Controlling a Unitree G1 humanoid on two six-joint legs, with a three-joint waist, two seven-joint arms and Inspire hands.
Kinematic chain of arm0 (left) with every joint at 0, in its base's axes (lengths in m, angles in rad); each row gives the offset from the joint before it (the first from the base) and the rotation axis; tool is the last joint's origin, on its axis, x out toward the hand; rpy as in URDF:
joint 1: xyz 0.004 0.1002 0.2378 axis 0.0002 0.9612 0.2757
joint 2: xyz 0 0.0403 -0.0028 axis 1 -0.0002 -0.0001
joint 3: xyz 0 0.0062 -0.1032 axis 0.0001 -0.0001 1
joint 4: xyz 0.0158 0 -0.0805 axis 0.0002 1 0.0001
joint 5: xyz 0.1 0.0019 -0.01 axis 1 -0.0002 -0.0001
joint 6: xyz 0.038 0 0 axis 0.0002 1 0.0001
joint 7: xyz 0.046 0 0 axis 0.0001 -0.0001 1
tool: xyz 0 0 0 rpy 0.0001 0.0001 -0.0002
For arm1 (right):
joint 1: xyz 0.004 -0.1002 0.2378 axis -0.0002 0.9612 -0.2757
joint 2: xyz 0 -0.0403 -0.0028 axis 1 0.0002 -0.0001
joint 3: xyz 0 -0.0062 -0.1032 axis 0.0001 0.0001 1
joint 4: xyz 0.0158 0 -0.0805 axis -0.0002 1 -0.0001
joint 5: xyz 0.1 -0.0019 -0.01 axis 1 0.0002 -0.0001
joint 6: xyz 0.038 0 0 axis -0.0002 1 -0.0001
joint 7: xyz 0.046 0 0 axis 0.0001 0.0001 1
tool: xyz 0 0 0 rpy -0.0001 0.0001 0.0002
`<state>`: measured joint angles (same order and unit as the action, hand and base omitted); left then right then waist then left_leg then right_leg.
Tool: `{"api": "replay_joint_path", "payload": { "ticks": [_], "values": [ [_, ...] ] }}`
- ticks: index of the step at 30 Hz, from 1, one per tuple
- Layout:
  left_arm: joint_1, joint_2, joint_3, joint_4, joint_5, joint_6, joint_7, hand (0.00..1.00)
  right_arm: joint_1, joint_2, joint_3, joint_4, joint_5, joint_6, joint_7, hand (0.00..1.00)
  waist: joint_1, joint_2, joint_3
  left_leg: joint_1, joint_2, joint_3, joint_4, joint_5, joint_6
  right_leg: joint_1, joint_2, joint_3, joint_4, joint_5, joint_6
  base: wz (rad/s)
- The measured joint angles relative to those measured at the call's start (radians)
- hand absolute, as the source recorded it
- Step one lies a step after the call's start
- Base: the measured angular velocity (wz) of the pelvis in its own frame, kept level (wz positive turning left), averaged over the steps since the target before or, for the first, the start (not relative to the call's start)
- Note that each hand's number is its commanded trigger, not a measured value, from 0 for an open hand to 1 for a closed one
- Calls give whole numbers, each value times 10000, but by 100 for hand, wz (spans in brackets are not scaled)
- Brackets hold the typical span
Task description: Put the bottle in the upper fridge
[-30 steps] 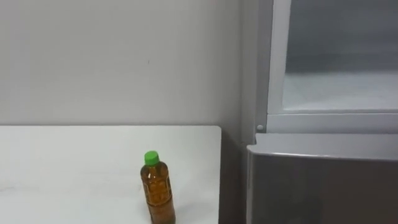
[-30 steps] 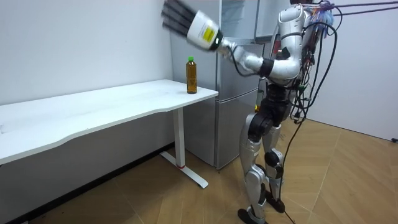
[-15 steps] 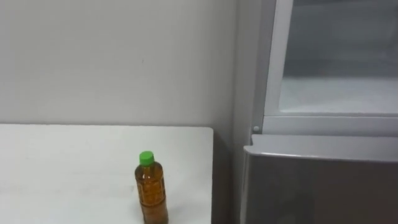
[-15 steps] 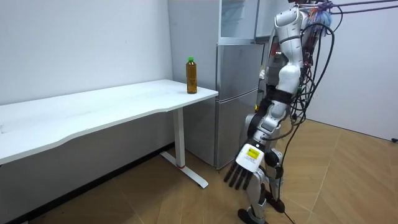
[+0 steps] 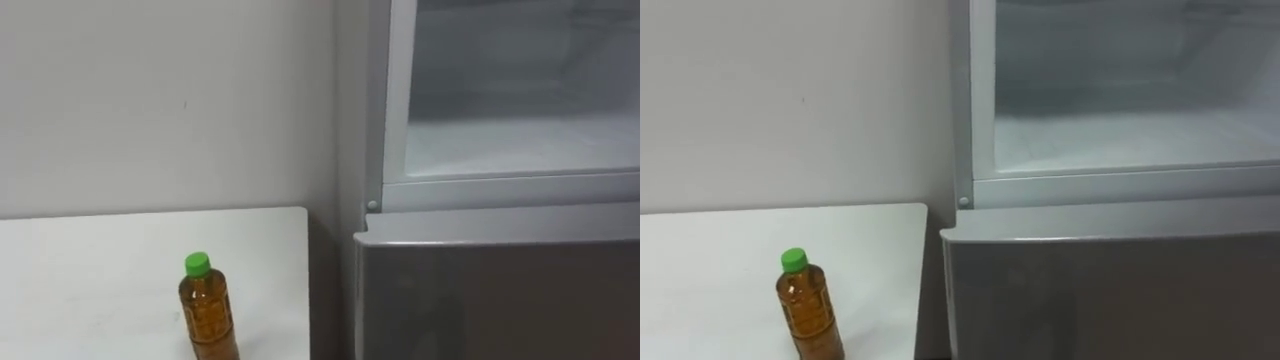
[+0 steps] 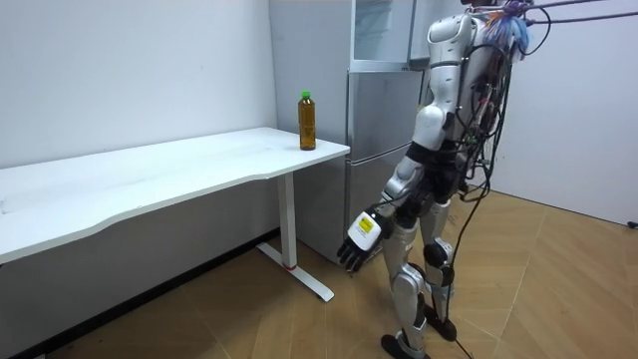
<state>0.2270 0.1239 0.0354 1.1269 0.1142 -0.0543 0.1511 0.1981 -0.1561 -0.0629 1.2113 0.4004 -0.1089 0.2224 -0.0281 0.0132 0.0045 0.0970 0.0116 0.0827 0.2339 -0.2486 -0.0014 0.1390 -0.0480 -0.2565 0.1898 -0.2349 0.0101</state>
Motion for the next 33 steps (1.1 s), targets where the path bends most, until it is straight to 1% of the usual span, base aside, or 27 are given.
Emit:
{"api": "replay_joint_path", "payload": {
  "ticks": [2, 3, 4, 6, 11, 15, 17, 19, 20, 23, 25, 26, 28, 30, 31, 33],
  "values": [
    [-21, 3, 7, 29, -159, -9, -94, 0, -3, 21, -4, -4, -42, 2, 11, 0, -28, -44, -12, 7, -5, 39, 2, 0, 0, -19, 1, 74, 24, 0, 0, -12],
    [-13, 9, 10, 35, -421, -8, -140, 0, -18, 21, -2, -4, -75, 4, 14, 0, -25, -86, -26, 9, -10, 55, 1, 0, 0, -37, -7, 98, 29, 0, 0, -9],
    [-5, 10, 11, 39, -549, -7, -168, 0, -23, 21, 3, -4, -73, 5, 12, 0, -10, -70, -16, 12, -10, 90, 1, 0, 0, -52, -12, 97, 42, 0, 1, -7],
    [84, 33, 14, 97, -1338, -12, -409, 0, -7, 21, 8, -35, -53, 9, -10, 0, 35, -97, -21, 19, -9, 187, 1, 0, 0, -112, -24, 93, 83, -1, 2, -7],
    [329, 138, 28, 352, -2429, -41, -969, 0, -14, 29, 20, -131, -44, 17, -18, 0, 82, -88, -13, 31, 3, 243, 1, -1, 0, -177, -18, 221, 143, -1, 2, -6],
    [521, 155, 146, 427, -2417, -159, -1358, 0, -7, 30, 94, -416, -11, 17, 33, 0, 121, -80, 0, 29, 15, 238, 1, -4, 1, -170, -9, 194, 141, -1, 2, 2],
    [561, 154, 187, 431, -2414, -177, -1455, 0, -21, 32, 114, -480, -7, 14, 137, 0, 129, -75, 4, 29, 21, 230, 1, -8, 8, -170, -8, 192, 121, -4, 4, 4],
    [594, 152, 184, 423, -2413, -179, -1591, 0, -8, 37, 175, -588, 3, 19, 211, 0, 209, -66, 8, 6, 33, 233, 9, -24, 28, -180, -4, 200, 141, -14, 6, 0],
    [605, 147, 182, 401, -2384, -178, -1648, 0, 88, 36, 310, -933, -1, 51, 209, 0, 259, -40, 18, -24, 60, 239, 31, -63, 45, -202, 19, 188, 146, -15, 6, 0],
    [624, 149, 213, 350, -2306, -180, -1768, 0, 324, 43, 650, -2267, -122, 147, 346, 0, 382, -33, 10, -199, 87, 241, 148, -94, 42, -392, 20, 177, 265, -3, -13, 0],
    [622, 136, 195, 324, -2300, -180, -1819, 0, 299, 35, 892, -3002, -223, 153, 477, 0, 404, -59, -19, -314, 85, 240, 234, -93, 43, -513, -1, 156, 354, -7, -19, 0],
    [592, 138, 195, 297, -2297, -181, -1835, 0, 296, 35, 1050, -3587, -372, 154, 619, 0, 428, -47, -15, -355, 87, 240, 257, -92, 44, -565, -1, 155, 366, -3, -25, 0],
    [560, 138, 194, 291, -2294, -181, -1878, 0, 279, 39, 1227, -4388, -600, 191, 897, 0, 482, -65, -36, -352, 81, 240, 255, -92, 44, -562, -3, 160, 378, -4, -24, 0],
    [484, 170, 199, 287, -2299, -182, -2048, 0, 271, 57, 1300, -5502, -605, 188, 1229, 0, 545, -42, -18, -357, 75, 232, 230, -92, 45, -551, 1, 143, 324, -4, -23, 0],
    [479, 187, 194, 273, -2298, -181, -2068, 0, 264, 57, 1304, -5705, -590, 186, 1300, 0, 565, -47, -18, -360, 74, 229, 228, -92, 45, -549, 3, 138, 316, -4, -23, 4],
    [548, 256, 190, 253, -2310, -187, -2198, 0, 305, 33, 1350, -6628, -465, 203, 1429, 0, 612, -143, -49, -357, 75, 232, 238, -91, 44, -504, -3, 85, 326, -1, -24, 2]
  ]
}}
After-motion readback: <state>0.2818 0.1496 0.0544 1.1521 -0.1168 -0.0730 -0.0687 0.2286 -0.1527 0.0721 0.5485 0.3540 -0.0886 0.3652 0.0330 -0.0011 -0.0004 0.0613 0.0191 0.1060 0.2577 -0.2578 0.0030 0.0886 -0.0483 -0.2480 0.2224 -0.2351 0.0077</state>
